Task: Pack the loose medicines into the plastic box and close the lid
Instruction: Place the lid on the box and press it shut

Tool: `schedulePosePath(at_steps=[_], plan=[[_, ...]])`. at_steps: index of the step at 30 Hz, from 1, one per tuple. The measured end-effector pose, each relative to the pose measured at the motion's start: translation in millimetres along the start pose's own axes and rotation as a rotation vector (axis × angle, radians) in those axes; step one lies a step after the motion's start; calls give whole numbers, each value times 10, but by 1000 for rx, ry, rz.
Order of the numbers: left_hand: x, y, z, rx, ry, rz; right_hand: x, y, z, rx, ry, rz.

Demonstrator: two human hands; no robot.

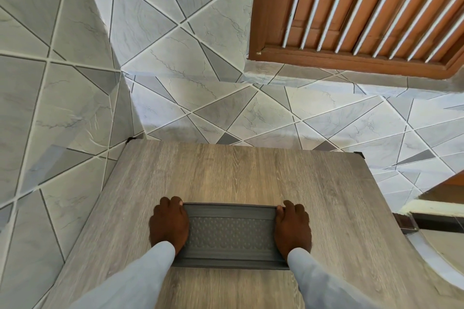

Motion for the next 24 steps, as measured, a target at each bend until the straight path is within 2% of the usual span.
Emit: schedulePosePath(at_steps=[2,4,6,8,12,24], plan=[[-56,-127,48,75,-62,-116,-72,128,57,-76,-84,150],[-227,-389,45,63,-80,-311,-185,281,29,-148,-102,299],[-475,-712,-104,74,-13,-525,-352,461,-110,-212,-46,421],[-664,-946,-345,153,94,-650,-515,615,-291,-280,49,497],[-651,-980,-569,273,180,-612,-579,666,-445,-351,109,488],[-615,-924,-618,315,182,-589,-562,642,-504,-338,81,524]])
Point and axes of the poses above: each hand's wrist, its own x-axis towards the middle knuckle, its own z-axis out of the back of the hand, y = z × x, the point moved 9 cm from there along x, towards the middle knuckle, and after that the axes turned 2 degrees about -x, right-handed, at the moved point
